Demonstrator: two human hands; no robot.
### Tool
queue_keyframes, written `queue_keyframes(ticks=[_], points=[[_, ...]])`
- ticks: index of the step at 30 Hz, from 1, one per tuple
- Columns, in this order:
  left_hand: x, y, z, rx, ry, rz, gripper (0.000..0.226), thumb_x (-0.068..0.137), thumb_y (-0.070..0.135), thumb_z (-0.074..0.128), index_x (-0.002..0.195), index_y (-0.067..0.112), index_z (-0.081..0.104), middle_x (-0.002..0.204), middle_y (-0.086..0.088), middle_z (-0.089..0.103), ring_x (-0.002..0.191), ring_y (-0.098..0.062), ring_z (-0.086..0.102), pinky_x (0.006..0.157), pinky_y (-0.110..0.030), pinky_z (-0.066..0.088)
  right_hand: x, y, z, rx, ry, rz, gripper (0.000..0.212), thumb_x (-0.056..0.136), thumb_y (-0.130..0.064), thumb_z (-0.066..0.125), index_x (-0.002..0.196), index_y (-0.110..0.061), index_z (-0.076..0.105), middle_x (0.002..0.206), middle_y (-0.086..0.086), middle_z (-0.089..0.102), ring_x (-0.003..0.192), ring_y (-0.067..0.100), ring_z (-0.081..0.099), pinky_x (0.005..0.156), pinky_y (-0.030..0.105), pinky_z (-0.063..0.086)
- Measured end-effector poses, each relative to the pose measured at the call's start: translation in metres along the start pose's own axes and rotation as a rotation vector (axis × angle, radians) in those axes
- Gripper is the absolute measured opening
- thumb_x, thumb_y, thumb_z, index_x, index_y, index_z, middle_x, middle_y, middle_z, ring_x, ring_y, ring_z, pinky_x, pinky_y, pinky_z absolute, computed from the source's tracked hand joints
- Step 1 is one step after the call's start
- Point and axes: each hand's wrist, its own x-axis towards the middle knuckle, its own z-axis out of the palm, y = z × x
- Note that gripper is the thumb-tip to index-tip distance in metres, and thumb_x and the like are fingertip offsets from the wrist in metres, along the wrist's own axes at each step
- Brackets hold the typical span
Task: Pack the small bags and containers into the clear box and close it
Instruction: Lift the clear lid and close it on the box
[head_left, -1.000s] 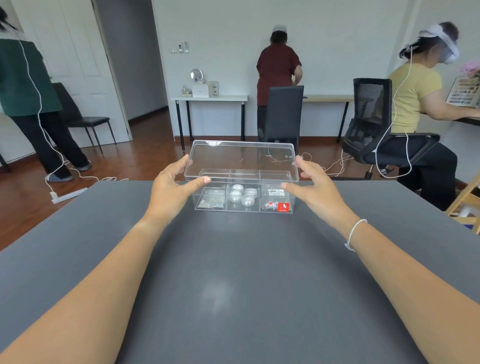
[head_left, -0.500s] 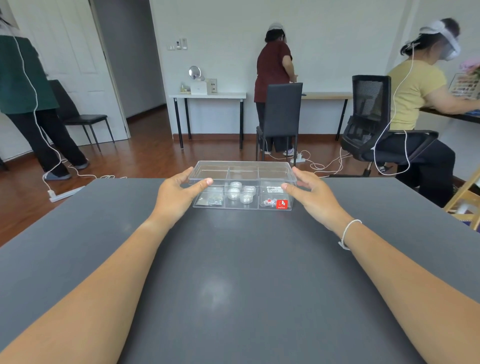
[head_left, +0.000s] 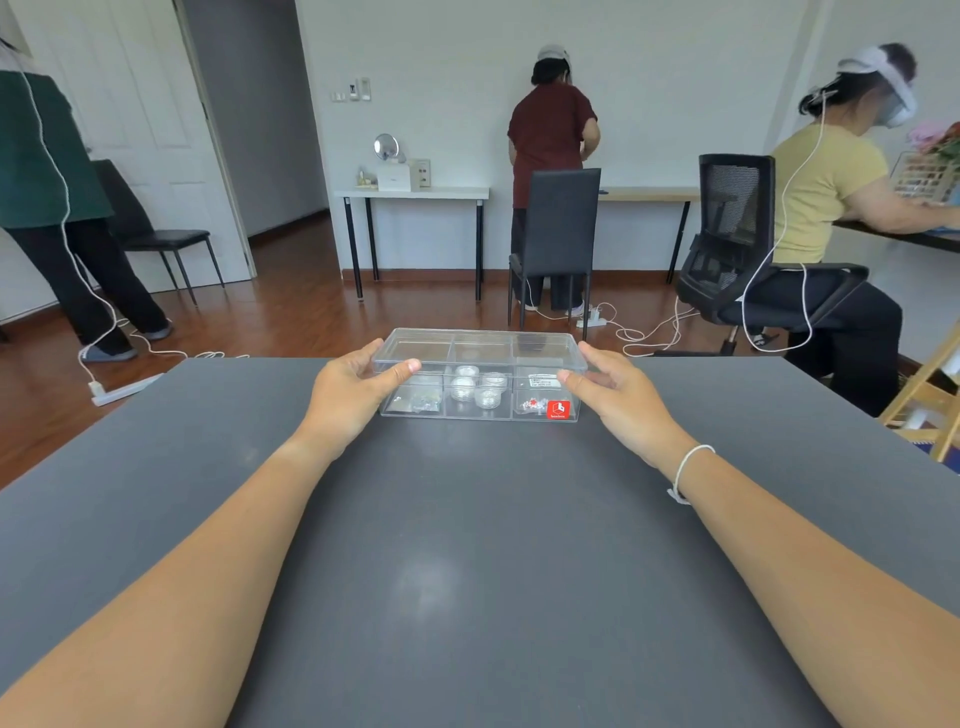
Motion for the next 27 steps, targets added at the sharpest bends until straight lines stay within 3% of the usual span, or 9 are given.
queue_keyframes(ticks=[3, 6, 10, 18, 22, 27], points=[[-0.0011, -0.0001, -0.0011, 0.007, -0.004, -0.012, 0.066, 0.073, 0.037, 0.072, 0.13, 0.015, 0.05, 0.116, 0.015, 0.054, 0.1, 0.001, 0.053, 0.087, -0.014, 0.034, -0.0012, -0.0014, 0.0, -0.017, -0.011, -0.01, 0.054, 0.086, -0.029, 0.058, 0.136, -0.025, 0.04, 0.14, 0.0, 0.042, 0.126, 0.019, 0.045, 0.099, 0.035, 0.043], [-0.0016, -0.0008, -0.0016, 0.023, -0.004, -0.016, 0.068, 0.073, 0.037, 0.072, 0.132, 0.015, 0.048, 0.114, 0.016, 0.052, 0.104, -0.003, 0.051, 0.09, -0.017, 0.033, -0.0022, -0.0014, -0.0008, -0.034, -0.024, -0.016, 0.053, 0.086, -0.029, 0.058, 0.136, -0.026, 0.041, 0.139, -0.001, 0.043, 0.123, 0.018, 0.048, 0.098, 0.034, 0.044], [-0.002, -0.0024, -0.0014, 0.03, -0.005, -0.014, 0.067, 0.072, 0.037, 0.072, 0.131, 0.016, 0.049, 0.115, 0.016, 0.052, 0.105, -0.002, 0.05, 0.091, -0.017, 0.032, -0.0026, 0.0, -0.0007, -0.023, -0.032, -0.018, 0.053, 0.085, -0.028, 0.059, 0.135, -0.027, 0.042, 0.138, -0.003, 0.043, 0.115, 0.012, 0.05, 0.085, 0.022, 0.044], [-0.0016, -0.0075, -0.0039, 0.015, -0.065, -0.044, 0.069, 0.07, 0.041, 0.073, 0.131, 0.018, 0.049, 0.128, 0.002, 0.059, 0.118, -0.011, 0.052, 0.107, -0.026, 0.033, -0.0018, 0.0024, -0.0006, -0.012, -0.031, 0.0, 0.059, 0.084, -0.029, 0.061, 0.138, -0.023, 0.037, 0.14, -0.004, 0.04, 0.103, 0.007, 0.054, 0.073, 0.011, 0.045], [-0.0029, -0.0074, -0.0034, 0.017, -0.065, -0.038, 0.07, 0.07, 0.04, 0.073, 0.131, 0.016, 0.048, 0.129, 0.004, 0.057, 0.115, -0.008, 0.051, 0.102, -0.021, 0.033, -0.0023, 0.0025, -0.0024, -0.002, -0.035, 0.011, 0.058, 0.085, -0.028, 0.06, 0.137, -0.023, 0.037, 0.143, -0.002, 0.04, 0.109, 0.012, 0.055, 0.085, 0.022, 0.046], [-0.0054, -0.0064, -0.0021, 0.018, -0.073, -0.034, 0.066, 0.071, 0.035, 0.074, 0.13, 0.017, 0.05, 0.108, 0.013, 0.062, 0.103, -0.003, 0.057, 0.089, -0.013, 0.035, -0.0025, 0.0023, -0.0057, -0.002, -0.031, 0.025, 0.057, 0.085, -0.027, 0.06, 0.137, -0.021, 0.038, 0.144, -0.001, 0.04, 0.118, 0.018, 0.053, 0.099, 0.034, 0.045]])
